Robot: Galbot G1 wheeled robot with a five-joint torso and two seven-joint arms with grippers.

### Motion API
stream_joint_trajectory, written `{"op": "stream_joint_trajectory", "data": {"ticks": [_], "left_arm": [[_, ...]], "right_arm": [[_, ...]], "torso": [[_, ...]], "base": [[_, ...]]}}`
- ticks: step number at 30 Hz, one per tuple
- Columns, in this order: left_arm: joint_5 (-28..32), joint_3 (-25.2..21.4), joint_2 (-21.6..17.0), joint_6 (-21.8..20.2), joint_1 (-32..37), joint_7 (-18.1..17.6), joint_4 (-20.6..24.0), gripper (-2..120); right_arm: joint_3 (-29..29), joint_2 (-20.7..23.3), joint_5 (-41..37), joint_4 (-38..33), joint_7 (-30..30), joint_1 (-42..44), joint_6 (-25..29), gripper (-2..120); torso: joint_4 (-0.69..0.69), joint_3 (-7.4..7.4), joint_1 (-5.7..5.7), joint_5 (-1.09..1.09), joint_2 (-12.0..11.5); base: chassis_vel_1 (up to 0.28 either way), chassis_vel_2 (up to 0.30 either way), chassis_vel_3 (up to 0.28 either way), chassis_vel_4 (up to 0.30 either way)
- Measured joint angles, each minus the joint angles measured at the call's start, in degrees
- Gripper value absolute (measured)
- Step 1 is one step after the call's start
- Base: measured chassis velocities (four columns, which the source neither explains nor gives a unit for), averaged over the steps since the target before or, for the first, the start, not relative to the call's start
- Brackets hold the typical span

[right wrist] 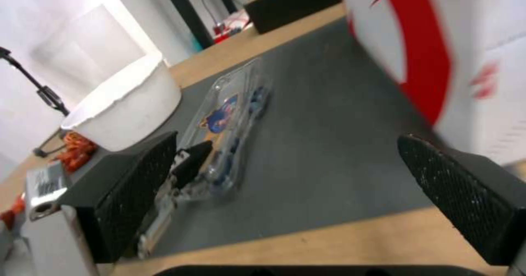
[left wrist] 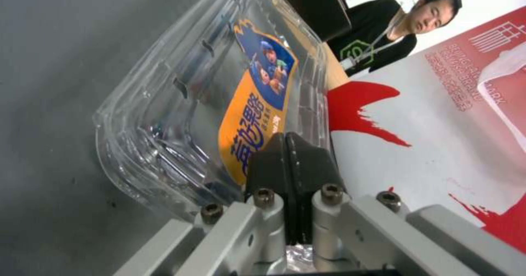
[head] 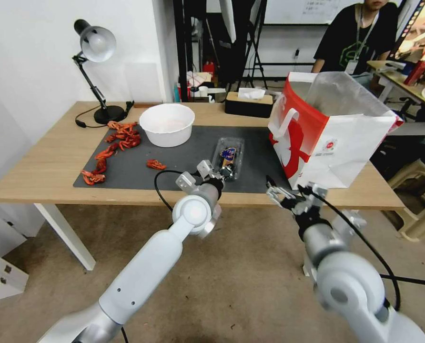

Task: Close the takeout container lid, then place the container into the takeout bag.

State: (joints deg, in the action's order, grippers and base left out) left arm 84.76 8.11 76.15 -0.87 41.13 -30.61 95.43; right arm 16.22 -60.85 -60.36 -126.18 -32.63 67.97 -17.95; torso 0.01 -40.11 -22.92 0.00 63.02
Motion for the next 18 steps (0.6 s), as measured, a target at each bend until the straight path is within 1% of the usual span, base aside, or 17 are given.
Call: {"op": "stream_joint_trajectory", "data": {"ticks": [1, 4, 5, 8, 9, 13, 14, 17, 18], "left_arm": [[0.00, 0.00, 0.00, 0.00, 0.00, 0.00, 0.00, 0], [-0.27, 0.07, -0.06, 0.08, 0.04, 0.03, 0.02, 0], [-0.27, 0.07, -0.06, 0.08, 0.04, 0.03, 0.02, 0], [-0.44, 0.10, -0.16, 0.14, 0.24, 0.04, 0.06, 0], [-0.44, 0.10, -0.16, 0.14, 0.24, 0.04, 0.06, 0], [-0.61, 0.11, -0.24, 0.19, 0.40, 0.06, 0.17, 0], [-0.61, 0.11, -0.24, 0.19, 0.40, 0.06, 0.17, 0], [-0.72, 0.11, -0.46, 0.26, 0.56, 0.07, 0.28, 0], [-0.72, 0.11, -0.46, 0.26, 0.56, 0.07, 0.28, 0]], "right_arm": [[0.00, 0.00, 0.00, 0.00, 0.00, 0.00, 0.00, 100], [-1.92, 0.04, -5.97, 5.03, -1.16, -6.67, -0.79, 100], [-1.92, 0.04, -5.97, 5.03, -1.16, -6.67, -0.79, 100], [-4.31, -0.96, -9.46, 9.31, -1.96, -11.85, -1.14, 100], [-4.31, -0.96, -9.46, 9.31, -1.96, -11.85, -1.14, 100], [-7.80, -3.94, -10.36, 15.10, -2.36, -17.61, -1.19, 100], [-7.80, -3.94, -10.36, 15.10, -2.36, -17.61, -1.19, 100], [-9.34, -6.91, -10.03, 20.25, -2.56, -21.85, -1.24, 100], [-9.34, -6.91, -10.03, 20.25, -2.56, -21.85, -1.24, 100]], "torso": [[0.00, 0.00, 0.00, 0.00, 0.00], [0.00, 0.00, 0.00, 0.00, 0.00], [0.00, 0.00, 0.00, 0.00, 0.00], [0.00, 0.00, 0.00, 0.00, 0.00], [0.00, 0.00, 0.00, 0.00, 0.00], [-0.01, 0.00, 0.00, 0.00, 0.00], [-0.01, 0.00, 0.00, 0.00, 0.00], [0.00, 0.00, -0.01, -0.01, 0.00], [0.00, 0.00, -0.01, -0.01, 0.00]], "base": [[0.000, 0.000, 0.000, 0.000], [0.000, 0.000, 0.000, 0.000], [0.000, 0.000, 0.000, 0.000], [0.000, 0.000, 0.000, 0.000], [0.000, 0.000, 0.000, 0.000], [0.000, 0.000, 0.000, 0.000], [0.000, 0.000, 0.000, 0.000], [0.000, 0.000, 0.000, 0.000], [0.000, 0.000, 0.000, 0.000]]}}
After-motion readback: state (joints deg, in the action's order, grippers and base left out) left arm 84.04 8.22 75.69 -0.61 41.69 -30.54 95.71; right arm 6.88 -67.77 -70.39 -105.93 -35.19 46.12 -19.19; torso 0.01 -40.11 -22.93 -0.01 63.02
